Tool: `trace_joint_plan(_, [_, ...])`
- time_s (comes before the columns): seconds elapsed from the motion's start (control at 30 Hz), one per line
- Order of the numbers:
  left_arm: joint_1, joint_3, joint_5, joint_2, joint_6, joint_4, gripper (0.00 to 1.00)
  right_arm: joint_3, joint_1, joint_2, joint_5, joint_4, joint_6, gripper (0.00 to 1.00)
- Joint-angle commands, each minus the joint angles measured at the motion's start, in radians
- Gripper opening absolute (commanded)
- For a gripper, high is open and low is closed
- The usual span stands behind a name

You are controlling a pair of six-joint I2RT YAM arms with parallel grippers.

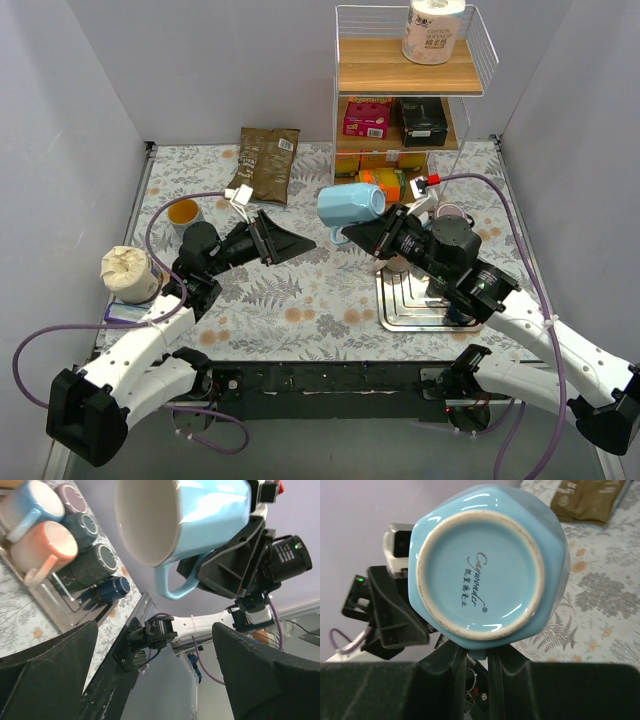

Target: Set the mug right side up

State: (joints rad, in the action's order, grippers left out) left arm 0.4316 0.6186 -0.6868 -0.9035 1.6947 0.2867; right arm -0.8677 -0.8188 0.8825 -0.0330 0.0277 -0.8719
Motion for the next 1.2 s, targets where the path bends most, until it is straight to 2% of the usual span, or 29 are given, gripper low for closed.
trace_joint_plan(0.0, [0.1, -0.048, 0.088, -0.046, 0.074, 0.262, 0.98, -0.044, -0.003, -0.022, 0.094, -0.359, 0.008, 0.01])
trace_joint_plan(0.23, [0.209, -0.114, 0.125, -0.152, 0.18, 0.682, 0.98, 0.024, -0.003, -0.053, 0.108, -0.475, -0.032, 0.01])
trace_joint_plan(0.33, [0.245, -0.112, 0.144, -0.182, 0.177, 0.785, 0.98, 0.051, -0.003, -0.062, 0.111, -0.502, -0.042, 0.01])
trace_joint_plan(0.5, [0.282, -0.089, 0.205, -0.184, 0.132, 0.775, 0.98, 0.071, -0.003, -0.077, 0.111, -0.508, -0.041, 0.01])
trace_joint_plan(0.63, [0.288, -0.077, 0.231, -0.207, 0.158, 0.796, 0.98, 0.09, -0.003, -0.088, 0.122, -0.535, -0.035, 0.01])
trace_joint_plan(0.7, [0.291, -0.065, 0.219, -0.235, 0.192, 0.813, 0.88, 0.105, -0.003, -0.093, 0.119, -0.537, -0.03, 0.01])
trace_joint_plan(0.87, [0.311, 0.001, 0.196, -0.29, 0.226, 0.796, 0.77, 0.168, -0.003, -0.108, 0.113, -0.609, -0.026, 0.01])
trace_joint_plan(1.17, [0.32, -0.022, 0.211, -0.307, 0.275, 0.861, 0.45, 0.225, -0.003, -0.139, 0.099, -0.65, -0.022, 0.01])
